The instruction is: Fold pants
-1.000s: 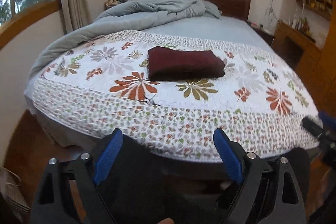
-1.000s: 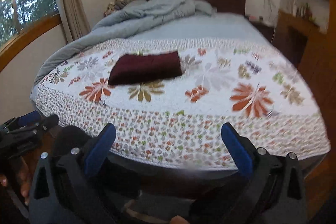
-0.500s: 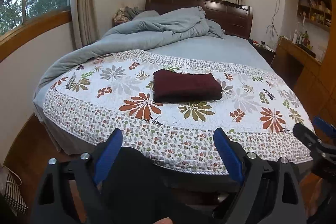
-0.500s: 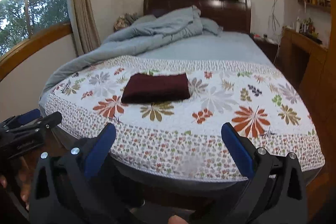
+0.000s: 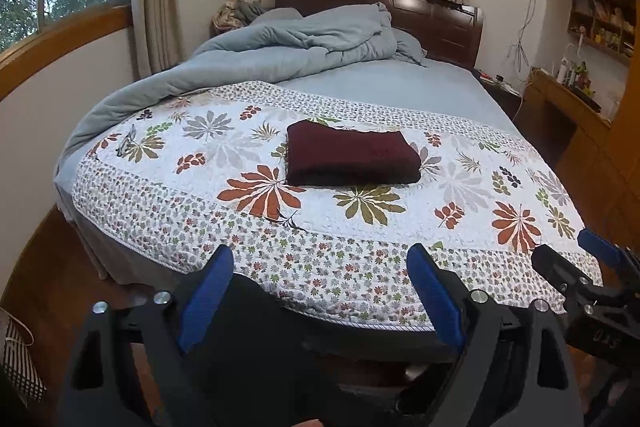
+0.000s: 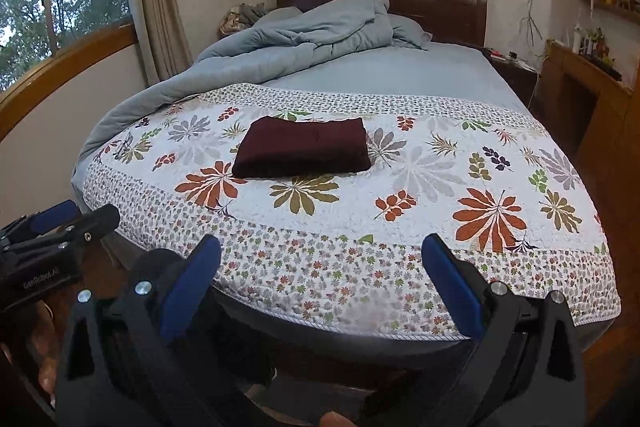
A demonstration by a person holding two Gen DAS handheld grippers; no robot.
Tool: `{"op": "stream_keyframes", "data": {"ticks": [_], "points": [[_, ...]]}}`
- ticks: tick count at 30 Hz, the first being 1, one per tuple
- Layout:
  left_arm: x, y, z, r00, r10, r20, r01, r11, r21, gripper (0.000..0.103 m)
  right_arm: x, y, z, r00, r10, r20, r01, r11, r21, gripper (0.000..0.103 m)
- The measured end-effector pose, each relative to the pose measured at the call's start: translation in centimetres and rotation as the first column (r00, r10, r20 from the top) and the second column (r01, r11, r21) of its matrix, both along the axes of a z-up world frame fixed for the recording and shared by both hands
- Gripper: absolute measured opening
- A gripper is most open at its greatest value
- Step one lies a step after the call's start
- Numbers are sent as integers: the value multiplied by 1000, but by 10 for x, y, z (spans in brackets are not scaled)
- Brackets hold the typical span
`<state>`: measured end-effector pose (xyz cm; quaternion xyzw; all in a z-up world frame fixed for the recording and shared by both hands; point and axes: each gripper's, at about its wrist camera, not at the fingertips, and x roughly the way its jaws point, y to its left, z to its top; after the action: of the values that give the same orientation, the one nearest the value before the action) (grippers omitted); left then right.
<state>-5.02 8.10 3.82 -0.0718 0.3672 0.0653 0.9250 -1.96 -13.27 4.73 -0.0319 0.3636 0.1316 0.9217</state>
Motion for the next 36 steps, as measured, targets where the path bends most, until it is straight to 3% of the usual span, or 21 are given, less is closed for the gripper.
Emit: {"op": "stream_keyframes", "data": {"ticks": [8,20,36], "points": [[1,5,-5,1000,-15,-20,14,999,-46,90,-7,5,-1,1000,6,8,-6,1000,-11,100],[3,-3,-2,998,2,57,-4,1000,26,91,1,0,-15,1000,-1,2,1,1000,5,100],[0,-15,2,996,7,85,-14,996,88,91,5,-2,-18,1000,-2,-1,2,1000,9,100]]}}
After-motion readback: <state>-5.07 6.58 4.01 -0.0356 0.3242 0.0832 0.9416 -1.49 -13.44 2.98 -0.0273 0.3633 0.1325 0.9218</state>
